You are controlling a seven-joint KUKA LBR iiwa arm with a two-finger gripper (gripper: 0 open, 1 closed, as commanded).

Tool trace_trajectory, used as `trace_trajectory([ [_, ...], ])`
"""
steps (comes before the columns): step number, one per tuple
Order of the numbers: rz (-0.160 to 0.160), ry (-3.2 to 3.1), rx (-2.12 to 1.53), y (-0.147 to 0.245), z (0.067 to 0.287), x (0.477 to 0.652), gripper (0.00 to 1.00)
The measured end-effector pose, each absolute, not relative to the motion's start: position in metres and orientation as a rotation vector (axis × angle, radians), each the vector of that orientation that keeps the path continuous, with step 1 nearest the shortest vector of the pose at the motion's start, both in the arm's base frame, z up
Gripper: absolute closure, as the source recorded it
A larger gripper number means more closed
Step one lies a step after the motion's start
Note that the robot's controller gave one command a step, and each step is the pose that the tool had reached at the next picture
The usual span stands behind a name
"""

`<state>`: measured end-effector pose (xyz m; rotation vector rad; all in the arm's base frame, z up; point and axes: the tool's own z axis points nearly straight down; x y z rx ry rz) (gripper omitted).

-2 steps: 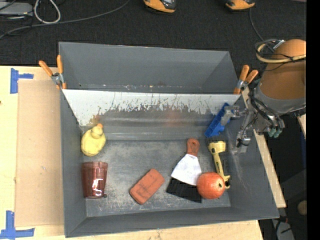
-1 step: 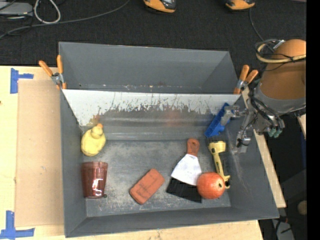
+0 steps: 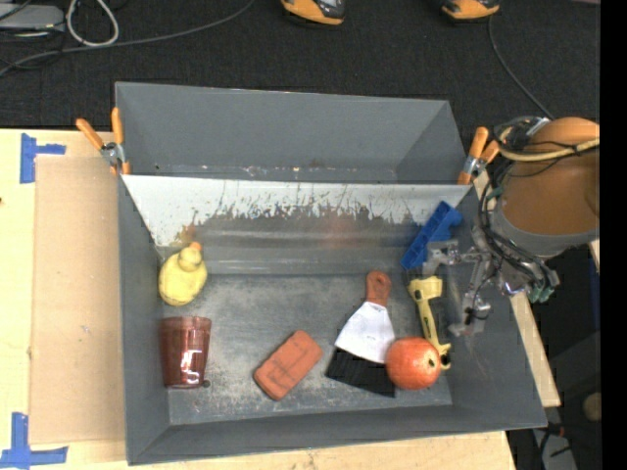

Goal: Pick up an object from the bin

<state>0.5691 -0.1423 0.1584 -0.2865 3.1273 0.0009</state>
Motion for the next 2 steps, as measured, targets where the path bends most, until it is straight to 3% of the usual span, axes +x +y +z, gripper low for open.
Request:
trace_trajectory([
  [1, 0.001, 3.091, -0.546, -0.134, 0.139, 0.577, 0.0],
  [2, 0.005, 3.032, -0.825, -0.136, 0.1, 0.567, 0.0],
])
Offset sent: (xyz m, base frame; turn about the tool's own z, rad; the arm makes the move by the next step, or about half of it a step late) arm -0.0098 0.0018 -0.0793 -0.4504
